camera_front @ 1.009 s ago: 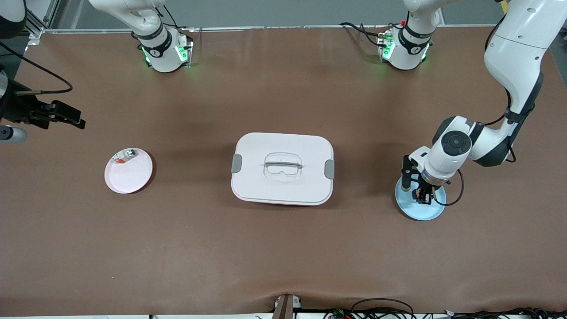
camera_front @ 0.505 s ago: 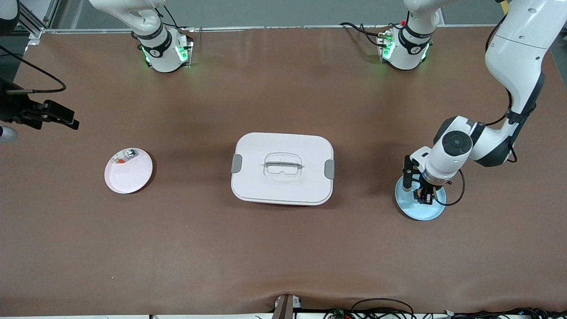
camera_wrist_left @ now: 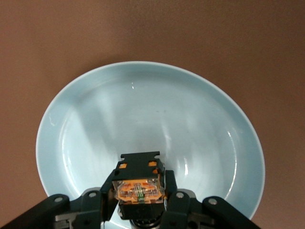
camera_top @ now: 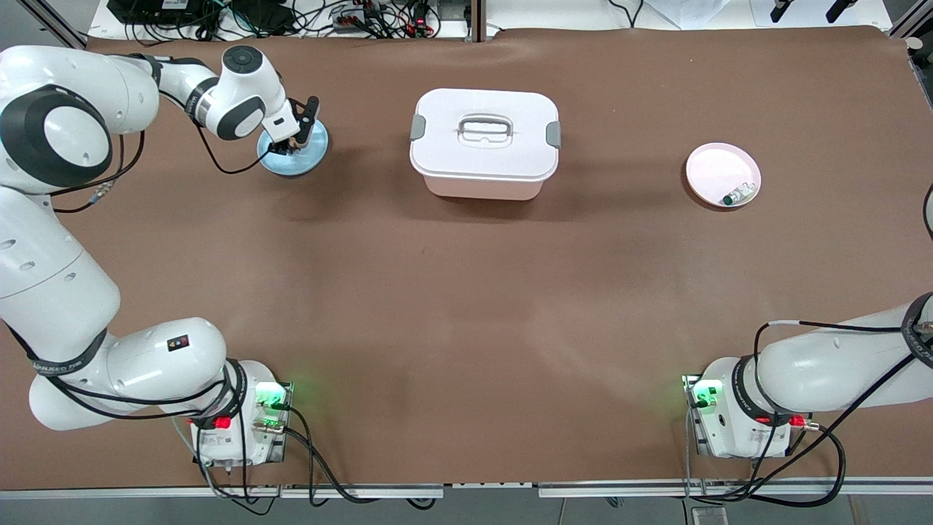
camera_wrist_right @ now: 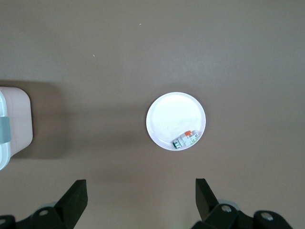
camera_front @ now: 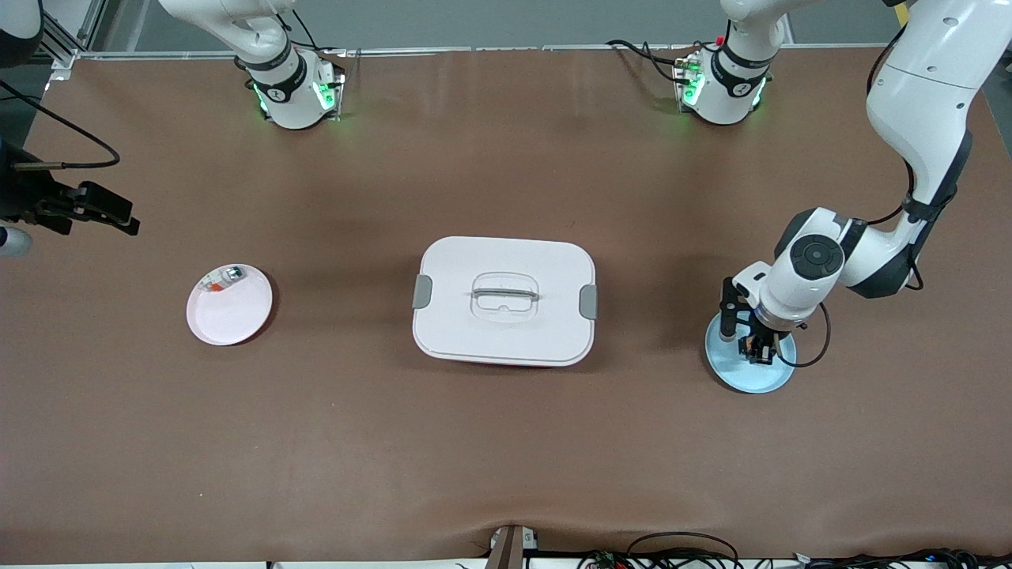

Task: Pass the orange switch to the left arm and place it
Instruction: 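Lower the switch onto the blue plate and open the left gripper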

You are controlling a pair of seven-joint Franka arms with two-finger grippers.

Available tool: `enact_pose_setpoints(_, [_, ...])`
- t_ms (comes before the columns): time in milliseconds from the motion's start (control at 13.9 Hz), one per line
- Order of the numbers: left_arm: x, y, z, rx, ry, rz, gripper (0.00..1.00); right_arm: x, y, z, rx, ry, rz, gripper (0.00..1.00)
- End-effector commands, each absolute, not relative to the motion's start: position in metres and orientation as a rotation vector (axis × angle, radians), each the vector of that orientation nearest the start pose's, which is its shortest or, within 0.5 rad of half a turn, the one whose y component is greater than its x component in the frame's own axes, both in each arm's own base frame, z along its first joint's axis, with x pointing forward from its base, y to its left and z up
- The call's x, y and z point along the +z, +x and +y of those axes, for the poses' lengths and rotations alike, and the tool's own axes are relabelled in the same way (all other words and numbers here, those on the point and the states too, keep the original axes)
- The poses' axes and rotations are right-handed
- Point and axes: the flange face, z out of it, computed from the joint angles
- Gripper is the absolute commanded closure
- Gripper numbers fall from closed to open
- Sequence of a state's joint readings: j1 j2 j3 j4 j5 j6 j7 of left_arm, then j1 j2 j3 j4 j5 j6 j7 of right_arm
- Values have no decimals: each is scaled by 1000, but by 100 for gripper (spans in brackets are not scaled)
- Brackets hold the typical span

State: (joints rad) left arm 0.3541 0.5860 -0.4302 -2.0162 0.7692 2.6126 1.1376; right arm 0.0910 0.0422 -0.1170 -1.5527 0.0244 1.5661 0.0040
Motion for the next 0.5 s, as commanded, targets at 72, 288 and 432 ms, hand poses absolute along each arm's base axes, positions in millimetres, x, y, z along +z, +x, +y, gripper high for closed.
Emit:
enact_pose_setpoints(72, [185,608,-60,-40,-1806,2289,92,600,534,-15,-68,-3123,42,0])
enact_pose_setpoints(288, [186,614,-58,-54,-1820,2272,42,597,525,-13,-73,-3109,48,0])
enact_pose_setpoints(432, [187,615,-56,-64,-1876,2229,0,598,523,-12,-30,-3110,45,0])
